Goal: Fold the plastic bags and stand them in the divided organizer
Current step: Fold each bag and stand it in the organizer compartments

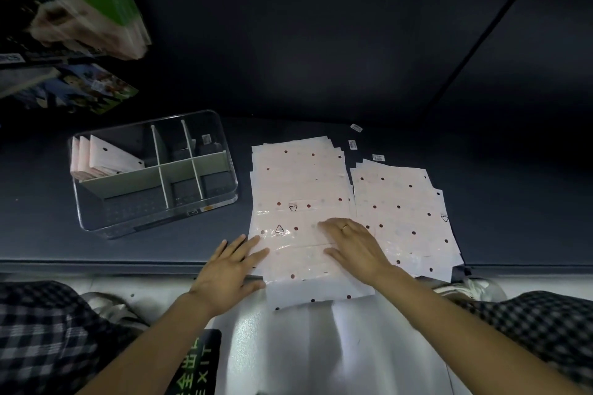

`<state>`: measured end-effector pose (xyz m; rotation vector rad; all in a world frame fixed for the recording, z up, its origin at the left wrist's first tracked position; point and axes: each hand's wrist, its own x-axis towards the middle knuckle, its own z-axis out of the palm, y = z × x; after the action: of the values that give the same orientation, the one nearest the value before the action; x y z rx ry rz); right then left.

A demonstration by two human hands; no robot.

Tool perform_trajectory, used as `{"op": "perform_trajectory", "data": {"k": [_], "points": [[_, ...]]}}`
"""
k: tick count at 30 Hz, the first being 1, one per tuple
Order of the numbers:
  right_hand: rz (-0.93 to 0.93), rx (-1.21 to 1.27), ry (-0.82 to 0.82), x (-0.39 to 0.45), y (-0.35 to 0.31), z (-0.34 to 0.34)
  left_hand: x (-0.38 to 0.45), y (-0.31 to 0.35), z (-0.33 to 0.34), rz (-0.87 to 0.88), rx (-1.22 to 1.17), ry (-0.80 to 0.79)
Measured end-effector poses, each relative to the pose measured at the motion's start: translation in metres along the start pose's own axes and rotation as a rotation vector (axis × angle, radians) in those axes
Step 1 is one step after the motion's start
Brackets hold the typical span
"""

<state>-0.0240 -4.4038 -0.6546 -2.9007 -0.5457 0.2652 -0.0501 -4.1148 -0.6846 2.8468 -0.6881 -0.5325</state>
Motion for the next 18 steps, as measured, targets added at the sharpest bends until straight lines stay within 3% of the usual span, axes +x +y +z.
{"op": "perform_trajectory", "data": {"k": [12, 15, 18], "points": [[-0.246, -0.487, -0.030, 0.018, -0.008, -0.016, 0.013, 0.003, -0.008, -0.059, -0.233, 0.079], [-0.222, -0.354, -0.073, 0.022, -0.007, -0.015, 0.013, 0.006, -0.013, -0.061, -0.282, 0.101], [-0.133, 0.016, -0.152, 0.014, -0.004, -0.018, 0.012, 0.008, -0.017, -0.059, -0.341, 0.162]]}}
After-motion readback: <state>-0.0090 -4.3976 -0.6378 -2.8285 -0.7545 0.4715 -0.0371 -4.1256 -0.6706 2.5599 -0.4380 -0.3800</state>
